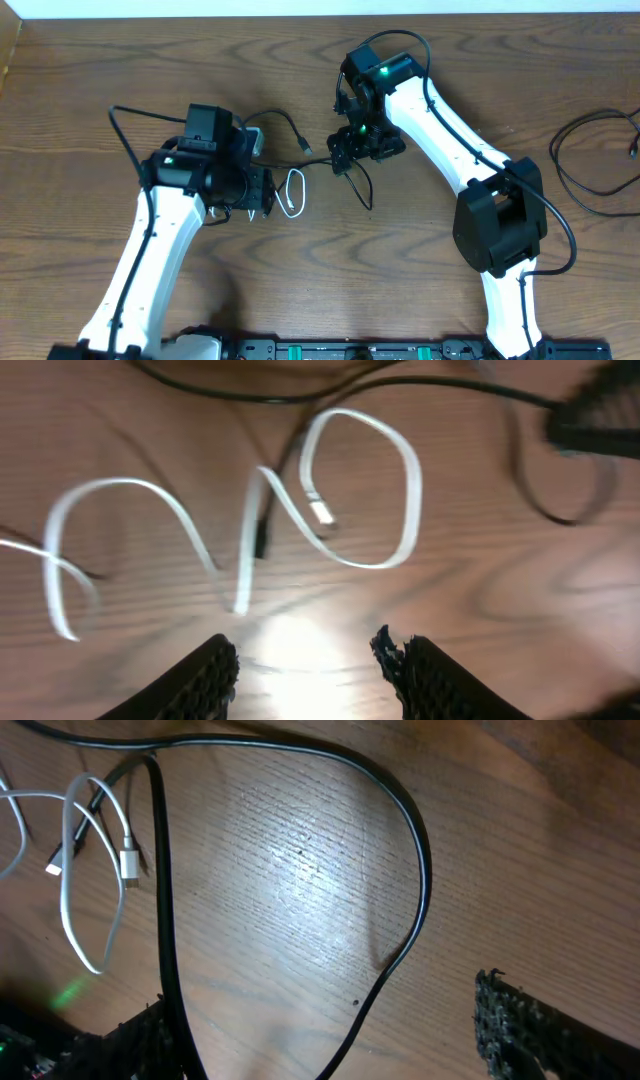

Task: Untangle cables

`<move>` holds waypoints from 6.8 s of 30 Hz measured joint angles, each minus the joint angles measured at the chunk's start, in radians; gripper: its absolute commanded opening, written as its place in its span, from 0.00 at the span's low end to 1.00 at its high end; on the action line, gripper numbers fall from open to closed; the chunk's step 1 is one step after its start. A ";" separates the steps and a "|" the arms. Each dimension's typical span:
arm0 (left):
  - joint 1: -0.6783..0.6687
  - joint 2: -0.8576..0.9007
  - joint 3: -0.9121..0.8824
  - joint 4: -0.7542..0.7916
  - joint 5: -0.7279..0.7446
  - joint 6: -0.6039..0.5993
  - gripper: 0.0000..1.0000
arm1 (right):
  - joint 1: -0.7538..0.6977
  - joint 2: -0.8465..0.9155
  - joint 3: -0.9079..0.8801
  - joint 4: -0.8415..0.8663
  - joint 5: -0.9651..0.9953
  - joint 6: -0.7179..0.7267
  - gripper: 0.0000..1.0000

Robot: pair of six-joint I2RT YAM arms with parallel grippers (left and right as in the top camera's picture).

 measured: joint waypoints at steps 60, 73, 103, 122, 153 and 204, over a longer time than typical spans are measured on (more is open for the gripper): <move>-0.001 0.344 -0.016 0.109 -0.191 -0.164 0.08 | 0.005 0.000 0.000 0.008 0.000 -0.005 0.99; -0.001 0.075 0.138 0.133 -0.191 -0.162 0.08 | 0.005 0.000 0.000 0.006 0.000 -0.013 0.99; -0.001 -0.594 0.144 0.531 -0.191 -0.284 0.08 | -0.089 -0.143 0.046 0.058 -0.357 -0.132 0.99; -0.001 -0.556 0.144 0.412 -0.149 -0.346 0.08 | 0.026 -0.238 0.056 0.160 -0.565 -0.157 0.99; -0.001 -0.423 0.144 0.488 -0.003 -1.065 0.08 | 0.110 -0.238 0.056 0.578 -0.655 -0.120 0.94; -0.001 -0.350 0.144 0.267 -0.097 -0.836 0.71 | 0.048 -0.238 0.058 0.369 -0.396 -0.013 0.01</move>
